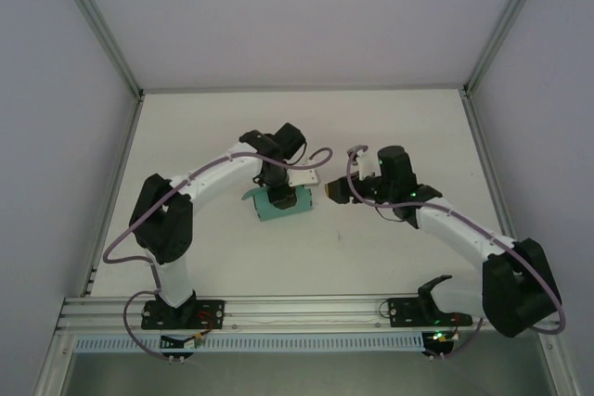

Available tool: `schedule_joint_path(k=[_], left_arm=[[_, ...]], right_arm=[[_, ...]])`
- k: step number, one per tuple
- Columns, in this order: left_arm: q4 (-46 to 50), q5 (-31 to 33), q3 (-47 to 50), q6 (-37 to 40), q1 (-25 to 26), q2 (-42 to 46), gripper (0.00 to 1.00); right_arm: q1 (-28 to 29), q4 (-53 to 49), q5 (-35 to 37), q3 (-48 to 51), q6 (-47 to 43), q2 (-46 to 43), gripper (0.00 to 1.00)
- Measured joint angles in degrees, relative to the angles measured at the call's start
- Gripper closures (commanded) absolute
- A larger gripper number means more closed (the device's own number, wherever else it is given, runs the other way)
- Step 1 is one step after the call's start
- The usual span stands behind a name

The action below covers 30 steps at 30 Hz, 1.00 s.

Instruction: Assemble paper box

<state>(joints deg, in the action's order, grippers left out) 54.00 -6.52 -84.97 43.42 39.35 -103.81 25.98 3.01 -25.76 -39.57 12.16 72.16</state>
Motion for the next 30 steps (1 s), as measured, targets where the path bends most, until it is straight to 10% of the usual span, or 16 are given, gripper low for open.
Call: schedule_joint_path(k=[21, 30], left_arm=[[0.0, -5.03, -0.44, 1.31, -0.81, -0.28, 0.65], [-0.15, -5.35, -0.57, 1.11, -0.83, -0.39, 0.54]], right_arm=[[1.92, 21.44, -7.5, 2.14, -4.33, 13.09, 0.66], [2.71, 26.32, -6.84, 2.49, -5.68, 14.14, 0.99]])
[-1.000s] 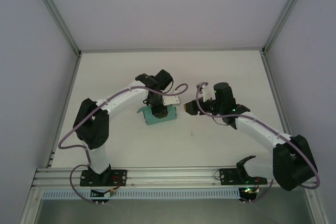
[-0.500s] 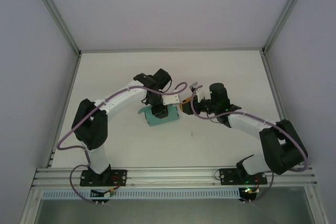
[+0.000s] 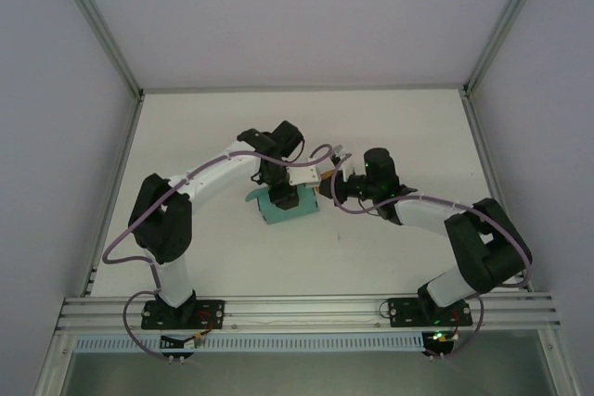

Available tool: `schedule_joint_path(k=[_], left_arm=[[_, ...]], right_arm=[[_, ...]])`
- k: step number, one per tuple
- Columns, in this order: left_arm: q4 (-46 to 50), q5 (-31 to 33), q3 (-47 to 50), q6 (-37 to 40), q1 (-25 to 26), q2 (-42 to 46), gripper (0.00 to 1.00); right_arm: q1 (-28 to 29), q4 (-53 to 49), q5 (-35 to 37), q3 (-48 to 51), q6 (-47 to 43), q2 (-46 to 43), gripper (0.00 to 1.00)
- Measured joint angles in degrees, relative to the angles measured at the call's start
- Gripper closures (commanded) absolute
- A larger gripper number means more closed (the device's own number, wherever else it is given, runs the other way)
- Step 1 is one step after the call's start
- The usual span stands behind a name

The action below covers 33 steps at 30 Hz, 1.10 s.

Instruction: Assemble paper box

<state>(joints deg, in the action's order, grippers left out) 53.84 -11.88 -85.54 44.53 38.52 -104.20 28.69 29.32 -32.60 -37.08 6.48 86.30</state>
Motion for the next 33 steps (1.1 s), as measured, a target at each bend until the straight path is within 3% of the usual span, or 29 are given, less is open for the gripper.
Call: schedule_joint_path(k=[8, 27, 33], left_arm=[[-1.18, 0.15, 3.41, -1.27, -0.13, 0.42, 0.47], [-7.58, 1.88, 13.27, -5.14, -0.87, 8.55, 0.44], [-7.63, 1.29, 13.51, -5.33, -0.98, 9.05, 0.54]], right_arm=[[0.24, -0.79, 3.02, 5.01, -2.36, -4.39, 1.0], [1.18, -1.11, 3.67, 7.34, -5.77, -8.7, 1.0], [1.18, -1.09, 4.26, 7.41, -6.12, -9.01, 0.98]])
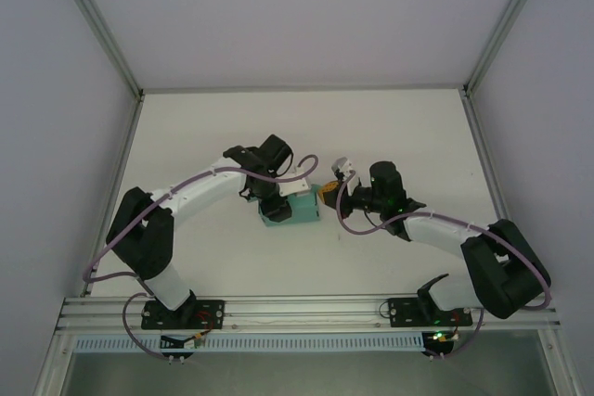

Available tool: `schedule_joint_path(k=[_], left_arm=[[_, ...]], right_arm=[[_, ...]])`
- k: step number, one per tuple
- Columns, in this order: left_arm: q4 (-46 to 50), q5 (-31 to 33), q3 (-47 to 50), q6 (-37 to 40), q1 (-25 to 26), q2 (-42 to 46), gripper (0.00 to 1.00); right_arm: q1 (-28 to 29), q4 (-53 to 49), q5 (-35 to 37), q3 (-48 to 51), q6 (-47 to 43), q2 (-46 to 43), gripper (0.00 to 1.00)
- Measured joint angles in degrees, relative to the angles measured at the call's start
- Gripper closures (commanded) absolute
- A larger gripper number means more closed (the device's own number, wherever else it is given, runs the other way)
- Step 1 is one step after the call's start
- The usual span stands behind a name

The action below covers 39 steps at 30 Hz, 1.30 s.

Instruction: Assemble paper box

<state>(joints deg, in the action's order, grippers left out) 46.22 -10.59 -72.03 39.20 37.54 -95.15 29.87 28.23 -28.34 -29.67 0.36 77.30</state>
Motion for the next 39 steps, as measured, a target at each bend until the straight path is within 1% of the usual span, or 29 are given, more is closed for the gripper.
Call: schedule_joint_path(k=[2, 4, 5, 8, 10, 14, 16, 18, 23, 26, 29, 31, 32, 33, 36, 37, 39], left_arm=[[0.35, -0.76, -0.11, 0.11, 0.17, -0.11, 0.58], [0.85, -0.04, -0.66, -0.37, 0.24, -0.59, 0.59], [1.16, 0.74, -1.03, -0.57, 0.09, -0.94, 0.59], [1.77, 2.29, -2.16, -0.68, 0.04, -1.99, 0.59], [1.92, 2.73, -3.04, -0.66, 0.09, -2.78, 0.59], [2.34, 3.19, -4.79, -0.52, 0.37, -4.33, 0.58], [2.78, 3.45, -5.44, -0.39, 0.72, -4.92, 0.57], [3.17, 3.65, -5.75, -0.28, 1.18, -5.2, 0.57], [3.21, 3.56, -5.86, 0.92, 2.16, -5.31, 0.55], [3.21, 3.3, -5.86, 1.31, 2.19, -5.31, 0.55], [3.23, 3.13, -5.86, 1.77, 2.19, -5.31, 0.55], [3.23, 2.95, -5.86, 2.21, 2.19, -5.31, 0.55], [3.26, 2.95, -5.86, 2.25, 2.19, -5.31, 0.55], [3.32, 2.93, -5.92, 2.38, 2.19, -5.38, 0.55], [3.61, 2.91, -6.45, 2.43, 2.19, -5.77, 0.55], [3.69, 2.91, -6.67, 2.43, 2.21, -5.95, 0.55], [4.2, 2.84, -7.26, 2.4, 2.21, -6.4, 0.55]], right_arm=[[0.0, 0.0, 0.44, 0.0, 0.02, 0.0, 0.85], [-0.2, -0.61, 0.63, 0.0, -0.02, 0.0, 0.78], [-0.31, -1.25, 0.68, 0.0, 0.15, 0.0, 0.71], [-0.59, -3.69, 0.94, 0.0, 0.39, -0.28, 0.62], [-0.63, -6.27, 1.9, 0.0, 0.31, -1.44, 0.61], [-0.63, -11.61, 4.24, -0.66, -1.03, -5.75, 0.56], [-0.63, -14.12, 5.18, -2.56, -1.62, -6.54, 0.53], [-0.63, -16.72, 5.66, -5.46, -2.34, -6.21, 0.52], [-0.7, -21.24, 5.77, -12.41, -4.52, -2.54, 0.55], [-0.7, -23.76, 5.18, -14.23, -5.99, -0.39, 0.55], [-0.92, -25.99, 4.15, -15.28, -7.17, 1.46, 0.58], [-0.98, -27.15, 3.52, -15.8, -7.82, 2.43, 0.65], [-0.98, -27.45, 3.26, -16.0, -8.15, 2.82, 0.67], [-1.03, -27.71, 3.1, -16.17, -8.31, 3.23, 0.71], [-1.03, -27.98, 2.51, -16.22, -8.59, 3.63, 0.9], [-1.03, -27.98, 2.34, -16.26, -8.57, 3.63, 0.95], [-1.03, -28.68, 2.29, -16.65, -8.24, 3.65, 1.0]])
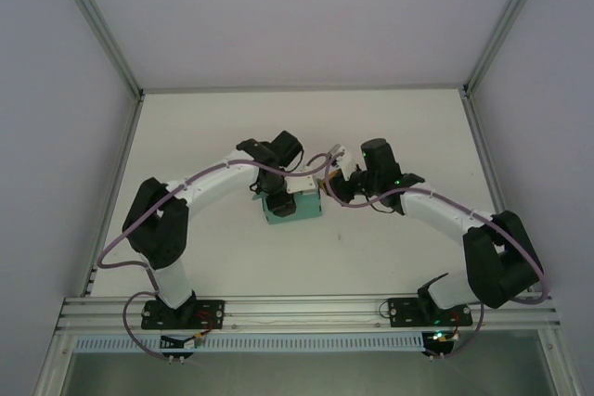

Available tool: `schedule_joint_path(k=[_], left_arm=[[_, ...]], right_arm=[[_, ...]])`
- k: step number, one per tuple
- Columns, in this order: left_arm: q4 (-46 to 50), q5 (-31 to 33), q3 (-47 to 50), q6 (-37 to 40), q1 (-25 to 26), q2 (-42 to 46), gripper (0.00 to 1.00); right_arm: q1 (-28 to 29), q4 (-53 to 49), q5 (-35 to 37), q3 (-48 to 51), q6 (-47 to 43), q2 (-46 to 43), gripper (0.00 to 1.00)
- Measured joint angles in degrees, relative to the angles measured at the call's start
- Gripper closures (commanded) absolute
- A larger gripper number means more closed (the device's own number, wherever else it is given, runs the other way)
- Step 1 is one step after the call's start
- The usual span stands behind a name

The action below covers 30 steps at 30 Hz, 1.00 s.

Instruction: Assemble paper box

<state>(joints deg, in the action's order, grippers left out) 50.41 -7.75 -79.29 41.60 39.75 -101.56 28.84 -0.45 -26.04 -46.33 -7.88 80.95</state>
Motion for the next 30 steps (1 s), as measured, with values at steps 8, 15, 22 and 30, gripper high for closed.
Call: schedule_joint_path(k=[8, 15, 22, 30], left_arm=[[-0.37, -0.79, -1.01, -1.14, 0.13, -0.9, 0.55], [1.73, -0.92, -4.66, -2.8, 0.52, -3.96, 0.55], [1.57, -0.74, -4.9, -3.54, 0.68, -4.13, 0.54], [1.53, -0.59, -4.92, -4.57, 0.68, -4.13, 0.54]], right_arm=[[1.81, 0.55, 5.25, 1.16, 11.52, -2.1, 1.0], [7.28, 4.81, 20.24, 4.72, 23.69, -4.52, 1.0], [9.05, 9.42, 24.28, 7.69, 29.31, -5.68, 1.0], [10.84, 11.28, 28.15, 8.31, 35.89, -5.35, 1.0]])
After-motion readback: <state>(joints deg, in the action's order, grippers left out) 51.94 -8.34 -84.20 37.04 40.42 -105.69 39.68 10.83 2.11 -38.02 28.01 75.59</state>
